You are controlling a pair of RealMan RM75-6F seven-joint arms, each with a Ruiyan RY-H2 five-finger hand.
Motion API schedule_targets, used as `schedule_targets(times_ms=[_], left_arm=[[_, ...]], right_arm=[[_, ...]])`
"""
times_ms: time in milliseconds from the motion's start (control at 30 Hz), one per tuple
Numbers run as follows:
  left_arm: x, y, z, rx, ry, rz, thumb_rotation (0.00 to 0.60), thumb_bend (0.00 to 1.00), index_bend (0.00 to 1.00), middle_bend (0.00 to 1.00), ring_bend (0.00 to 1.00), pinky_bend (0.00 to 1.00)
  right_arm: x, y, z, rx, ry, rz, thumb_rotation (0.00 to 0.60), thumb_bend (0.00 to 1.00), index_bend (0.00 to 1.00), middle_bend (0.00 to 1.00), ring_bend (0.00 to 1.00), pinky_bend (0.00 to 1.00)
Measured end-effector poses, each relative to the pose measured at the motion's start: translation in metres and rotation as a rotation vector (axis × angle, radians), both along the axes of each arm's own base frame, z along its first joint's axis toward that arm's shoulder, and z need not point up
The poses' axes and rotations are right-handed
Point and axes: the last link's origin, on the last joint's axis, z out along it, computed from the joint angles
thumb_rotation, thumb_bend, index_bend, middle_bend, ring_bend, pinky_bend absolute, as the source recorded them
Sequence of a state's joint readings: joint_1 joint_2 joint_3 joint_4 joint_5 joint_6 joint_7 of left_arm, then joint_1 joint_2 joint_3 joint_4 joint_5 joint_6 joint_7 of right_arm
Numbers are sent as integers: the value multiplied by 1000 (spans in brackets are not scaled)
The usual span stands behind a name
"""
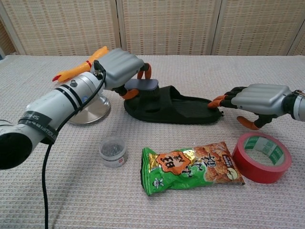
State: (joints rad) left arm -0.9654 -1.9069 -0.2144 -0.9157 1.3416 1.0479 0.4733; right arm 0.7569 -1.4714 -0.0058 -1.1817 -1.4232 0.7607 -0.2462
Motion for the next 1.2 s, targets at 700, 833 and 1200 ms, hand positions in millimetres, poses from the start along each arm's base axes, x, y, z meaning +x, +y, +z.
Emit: schedule_targets(times_ms=[700,833,1200], left_arm=[[-106,-20,35,73,200,146,600,574,685,801,891,927],[-113,-18,32,74,235,158,600,574,682,798,890,925],[-123,-16,31,59,286,199,600,511,297,423,855,900]], right_arm=[[37,23,119,-263,-352,-14,600,403,0,0,0,0],[38,25,126,-280,-350,-23,600,403,0,0,0,0],[34,25,117,-254,-315,-35,600,403,0,0,0,0]])
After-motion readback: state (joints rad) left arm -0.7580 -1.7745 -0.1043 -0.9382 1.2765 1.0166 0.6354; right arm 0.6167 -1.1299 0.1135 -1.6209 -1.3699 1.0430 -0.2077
